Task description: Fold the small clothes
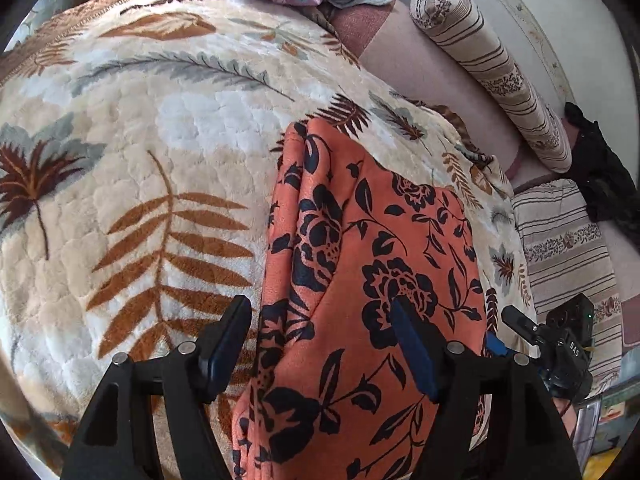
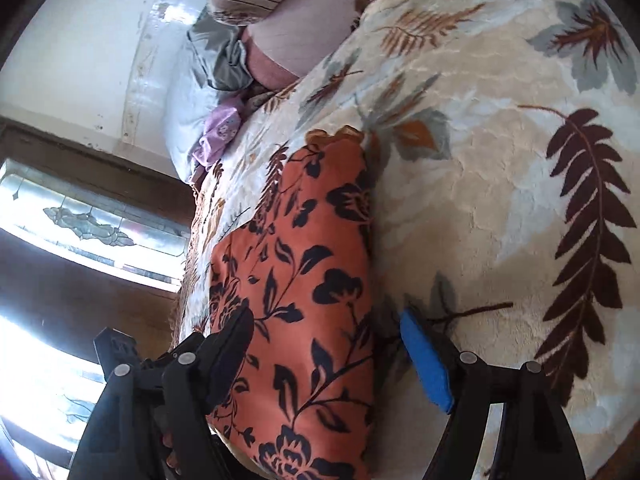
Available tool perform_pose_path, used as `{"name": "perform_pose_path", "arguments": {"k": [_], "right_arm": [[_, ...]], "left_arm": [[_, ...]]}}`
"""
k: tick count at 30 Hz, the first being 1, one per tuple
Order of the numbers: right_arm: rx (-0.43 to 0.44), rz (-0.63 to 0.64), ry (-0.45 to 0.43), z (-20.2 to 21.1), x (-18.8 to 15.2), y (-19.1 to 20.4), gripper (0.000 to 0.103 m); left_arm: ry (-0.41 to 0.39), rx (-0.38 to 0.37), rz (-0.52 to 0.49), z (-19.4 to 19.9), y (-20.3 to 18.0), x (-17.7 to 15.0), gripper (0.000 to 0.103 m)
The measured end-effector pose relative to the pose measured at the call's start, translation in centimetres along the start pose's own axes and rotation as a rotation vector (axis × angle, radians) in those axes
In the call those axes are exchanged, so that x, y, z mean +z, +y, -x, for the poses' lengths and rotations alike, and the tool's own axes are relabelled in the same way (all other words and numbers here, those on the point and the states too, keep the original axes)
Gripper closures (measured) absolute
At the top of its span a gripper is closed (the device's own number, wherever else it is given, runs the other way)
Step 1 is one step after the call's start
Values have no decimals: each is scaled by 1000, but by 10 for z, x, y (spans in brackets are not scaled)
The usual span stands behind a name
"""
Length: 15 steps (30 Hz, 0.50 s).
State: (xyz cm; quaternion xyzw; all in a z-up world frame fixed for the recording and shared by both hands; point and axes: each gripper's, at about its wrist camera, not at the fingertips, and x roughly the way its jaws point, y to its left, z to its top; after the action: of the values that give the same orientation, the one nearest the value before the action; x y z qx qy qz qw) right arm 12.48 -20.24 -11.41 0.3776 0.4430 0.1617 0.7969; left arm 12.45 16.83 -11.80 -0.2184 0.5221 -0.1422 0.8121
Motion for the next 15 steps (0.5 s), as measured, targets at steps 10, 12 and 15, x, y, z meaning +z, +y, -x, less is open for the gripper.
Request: {"name": "perform_pose_path", "arguments": {"k": [10,12,15], "right_arm": [[-73,192,166,-50,6,37,65],[-100,291,147,-38,6,57,68],[-106,419,68,-6,14,90,68]], "left_arm": [[69,-53,-54,-29,-14,-2,68],[38,-83,-65,-19,-23,1,71],[-23,-120,-125,-7,-59,9,72]]}}
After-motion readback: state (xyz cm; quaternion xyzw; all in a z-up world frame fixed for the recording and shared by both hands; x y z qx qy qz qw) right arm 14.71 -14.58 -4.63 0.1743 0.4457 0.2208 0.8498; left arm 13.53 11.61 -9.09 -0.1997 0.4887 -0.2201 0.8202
